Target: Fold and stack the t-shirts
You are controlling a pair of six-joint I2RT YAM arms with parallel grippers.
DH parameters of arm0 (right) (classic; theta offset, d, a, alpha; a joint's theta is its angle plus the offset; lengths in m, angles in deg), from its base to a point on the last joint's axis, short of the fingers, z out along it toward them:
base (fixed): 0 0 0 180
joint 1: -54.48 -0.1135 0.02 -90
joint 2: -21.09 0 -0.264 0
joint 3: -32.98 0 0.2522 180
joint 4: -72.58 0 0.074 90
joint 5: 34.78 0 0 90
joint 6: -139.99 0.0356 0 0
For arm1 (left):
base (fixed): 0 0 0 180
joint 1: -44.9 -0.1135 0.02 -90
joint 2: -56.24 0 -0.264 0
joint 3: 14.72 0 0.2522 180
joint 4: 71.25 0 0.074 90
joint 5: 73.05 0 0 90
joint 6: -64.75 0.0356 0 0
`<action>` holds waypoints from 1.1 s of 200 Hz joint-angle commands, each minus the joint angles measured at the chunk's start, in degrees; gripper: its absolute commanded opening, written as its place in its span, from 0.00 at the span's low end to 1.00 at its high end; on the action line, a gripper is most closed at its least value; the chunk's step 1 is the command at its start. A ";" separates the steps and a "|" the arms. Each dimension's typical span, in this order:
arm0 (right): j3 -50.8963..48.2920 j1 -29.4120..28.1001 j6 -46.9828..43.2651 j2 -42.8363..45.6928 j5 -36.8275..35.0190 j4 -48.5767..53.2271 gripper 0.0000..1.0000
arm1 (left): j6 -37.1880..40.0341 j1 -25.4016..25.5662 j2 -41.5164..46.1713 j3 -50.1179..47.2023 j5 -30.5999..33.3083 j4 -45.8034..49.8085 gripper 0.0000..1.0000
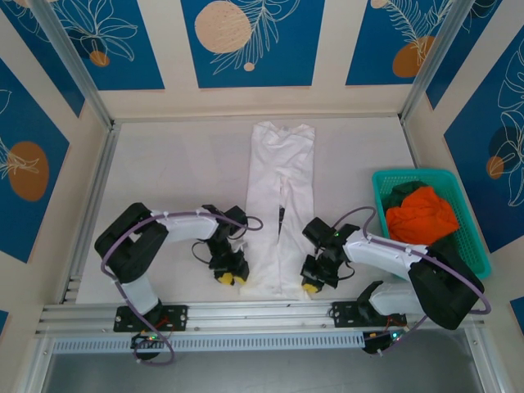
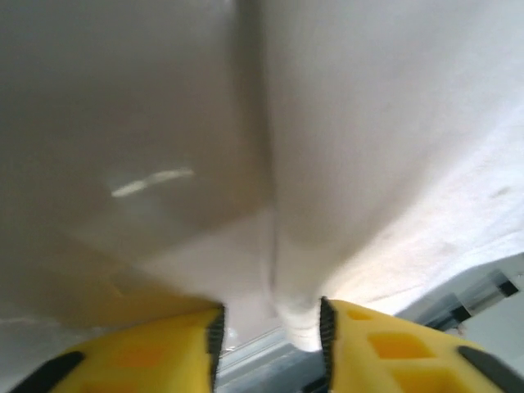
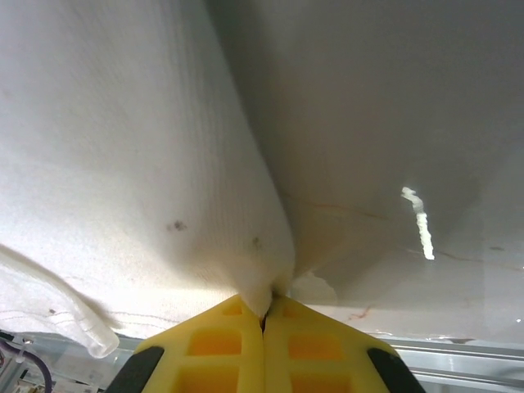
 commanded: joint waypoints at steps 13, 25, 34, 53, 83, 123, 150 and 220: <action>0.53 0.33 -1.33 0.99 0.19 3.06 0.13 | 1.02 1.12 -0.20 -1.24 0.50 -5.05 0.49; 0.68 0.35 -1.41 1.08 0.55 2.77 0.18 | 0.90 1.20 -0.35 -1.06 -0.28 -5.45 0.47; 0.86 0.34 -1.51 1.02 0.56 2.89 0.18 | 1.00 1.38 -0.82 -0.88 -1.10 -5.66 0.45; 1.18 0.43 -1.38 0.82 0.55 3.11 0.20 | 1.00 2.28 -1.80 -0.60 -1.84 -5.78 0.43; 0.70 0.43 -1.24 1.08 1.54 2.62 0.23 | 0.29 4.17 -1.59 -0.14 -2.04 -6.00 0.43; 0.28 0.49 -1.06 1.43 2.20 1.85 0.22 | -2.61 5.48 -1.11 -1.34 -2.08 -8.20 0.42; 0.26 0.50 -1.47 1.78 2.32 2.19 0.18 | -4.61 6.59 -1.28 -1.57 -1.99 -10.62 0.33; -1.47 4.24 -1.13 4.75 -0.73 7.32 0.03 | -3.12 7.18 -1.57 0.01 11.16 -5.34 0.00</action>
